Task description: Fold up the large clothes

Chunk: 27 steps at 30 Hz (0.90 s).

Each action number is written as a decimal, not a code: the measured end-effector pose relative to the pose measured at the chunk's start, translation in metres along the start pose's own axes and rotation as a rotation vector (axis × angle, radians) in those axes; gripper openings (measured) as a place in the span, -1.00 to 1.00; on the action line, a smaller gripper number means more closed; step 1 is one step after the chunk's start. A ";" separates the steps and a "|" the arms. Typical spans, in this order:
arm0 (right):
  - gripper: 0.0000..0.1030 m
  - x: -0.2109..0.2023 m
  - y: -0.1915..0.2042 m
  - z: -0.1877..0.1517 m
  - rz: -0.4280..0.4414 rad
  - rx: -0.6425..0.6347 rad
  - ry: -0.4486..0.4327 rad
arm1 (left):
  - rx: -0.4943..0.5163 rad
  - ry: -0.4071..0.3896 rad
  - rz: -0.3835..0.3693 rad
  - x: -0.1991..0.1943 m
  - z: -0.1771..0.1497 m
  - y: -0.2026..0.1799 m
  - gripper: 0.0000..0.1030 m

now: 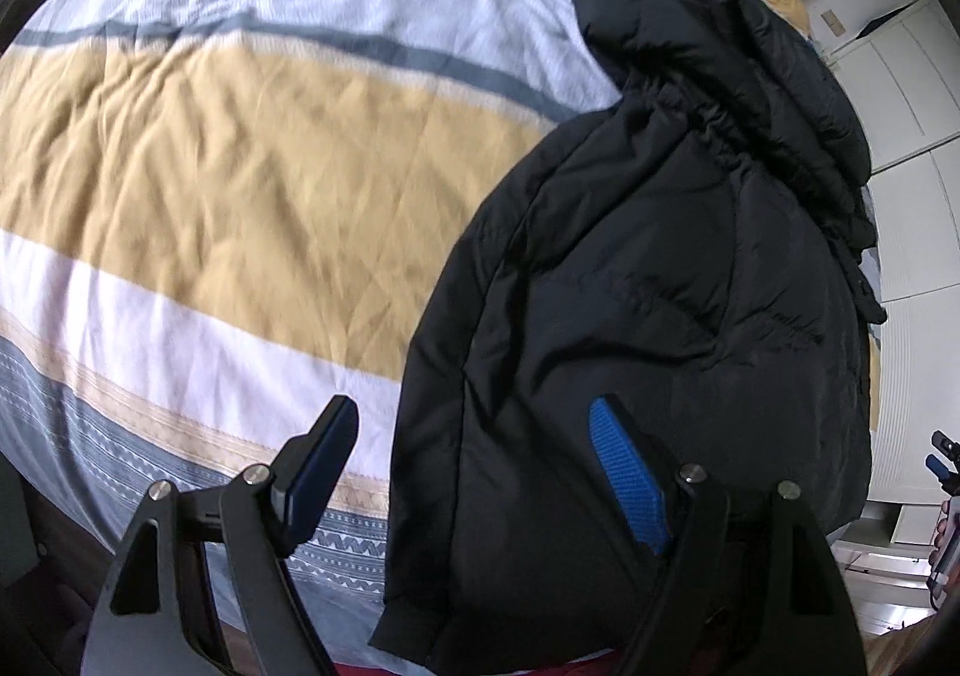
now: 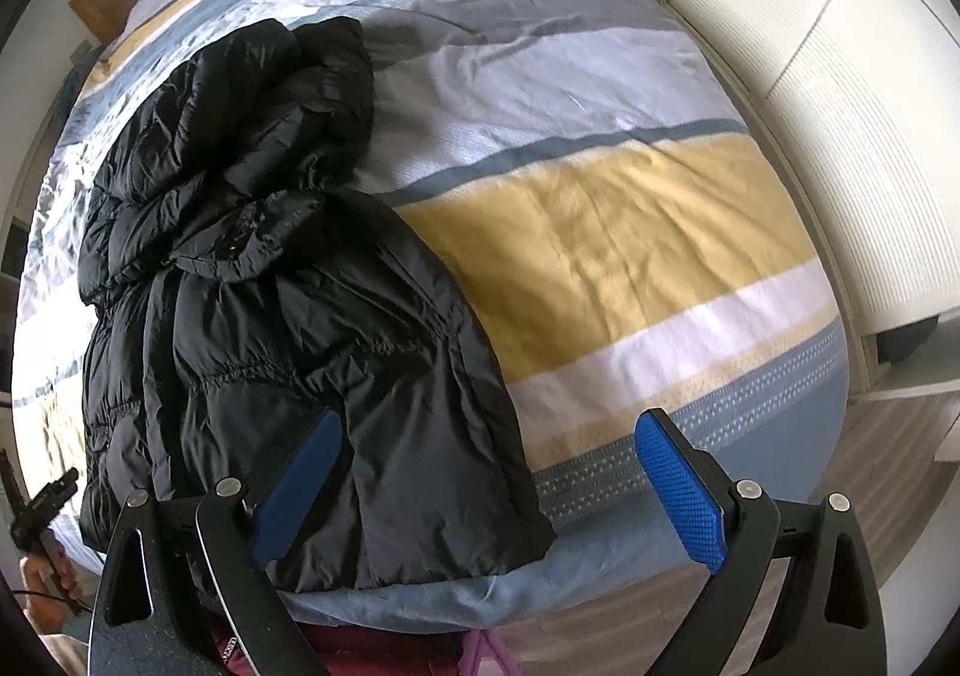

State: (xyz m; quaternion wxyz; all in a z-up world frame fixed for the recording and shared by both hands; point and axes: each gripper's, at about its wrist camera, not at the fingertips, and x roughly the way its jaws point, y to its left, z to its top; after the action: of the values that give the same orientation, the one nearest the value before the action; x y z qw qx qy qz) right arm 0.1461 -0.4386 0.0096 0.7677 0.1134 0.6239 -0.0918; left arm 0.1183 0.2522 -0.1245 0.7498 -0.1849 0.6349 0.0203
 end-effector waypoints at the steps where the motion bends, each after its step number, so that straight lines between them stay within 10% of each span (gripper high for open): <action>1: 0.89 0.001 -0.001 -0.001 -0.001 0.001 0.003 | -0.007 0.008 -0.003 0.004 -0.001 0.002 0.53; 27: 0.92 0.153 -0.011 -0.052 0.240 -0.001 0.329 | -0.201 0.097 0.001 0.052 -0.047 -0.026 0.51</action>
State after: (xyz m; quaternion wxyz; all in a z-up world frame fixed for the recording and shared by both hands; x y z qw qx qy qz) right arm 0.1255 -0.4343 -0.1511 0.6609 0.2002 0.7230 0.0201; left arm 0.0912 0.2035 -0.1739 0.6959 -0.2596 0.6653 0.0753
